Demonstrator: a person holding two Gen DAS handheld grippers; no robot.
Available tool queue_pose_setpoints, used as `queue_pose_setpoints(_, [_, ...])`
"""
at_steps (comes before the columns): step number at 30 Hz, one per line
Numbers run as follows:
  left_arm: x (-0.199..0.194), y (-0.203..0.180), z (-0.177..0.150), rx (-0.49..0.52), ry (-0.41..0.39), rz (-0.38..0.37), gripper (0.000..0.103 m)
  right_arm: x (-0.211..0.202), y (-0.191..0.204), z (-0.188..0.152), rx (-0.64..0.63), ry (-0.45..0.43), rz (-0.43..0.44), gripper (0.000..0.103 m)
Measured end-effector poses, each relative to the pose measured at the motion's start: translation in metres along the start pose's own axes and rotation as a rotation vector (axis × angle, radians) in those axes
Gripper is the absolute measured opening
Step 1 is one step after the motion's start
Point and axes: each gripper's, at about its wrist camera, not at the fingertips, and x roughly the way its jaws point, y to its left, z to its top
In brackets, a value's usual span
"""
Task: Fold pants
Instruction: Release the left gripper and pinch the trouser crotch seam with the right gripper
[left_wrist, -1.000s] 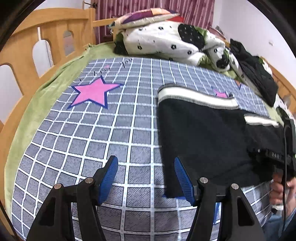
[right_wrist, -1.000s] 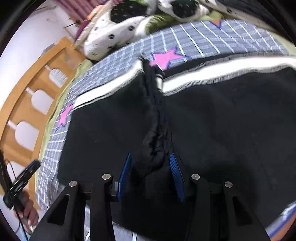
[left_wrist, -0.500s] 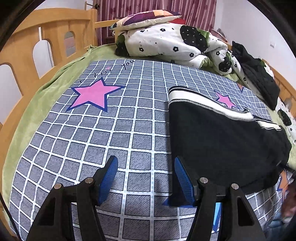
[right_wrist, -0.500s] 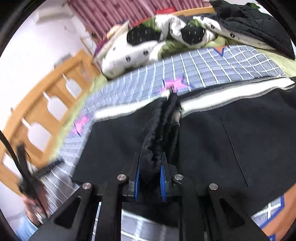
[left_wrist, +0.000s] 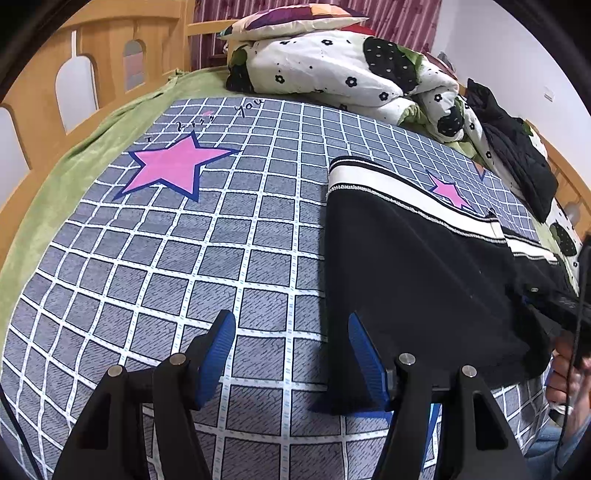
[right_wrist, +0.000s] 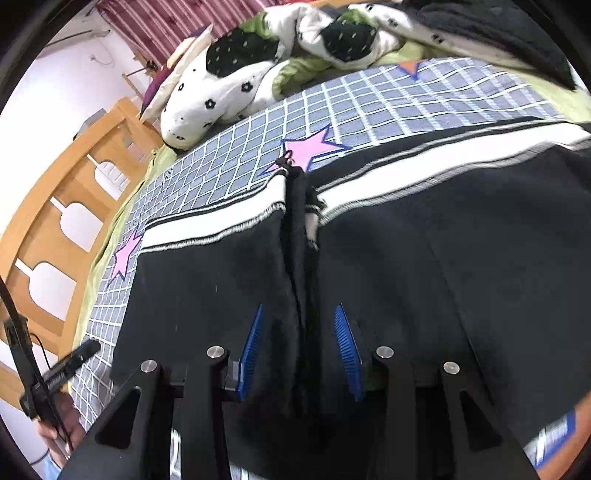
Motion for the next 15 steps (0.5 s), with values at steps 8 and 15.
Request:
queue_pose_setpoints(8, [0.000, -0.001, 0.015, -0.044, -0.013, -0.033, 0.062, 0.043, 0.008, 0.010, -0.047, 0.085, -0.038, 0.014])
queue_pose_setpoints(15, [0.003, 0.000, 0.009, -0.053, 0.010, -0.079, 0.062, -0.011, 0.028, 0.020, -0.156, -0.081, -0.052, 0.012])
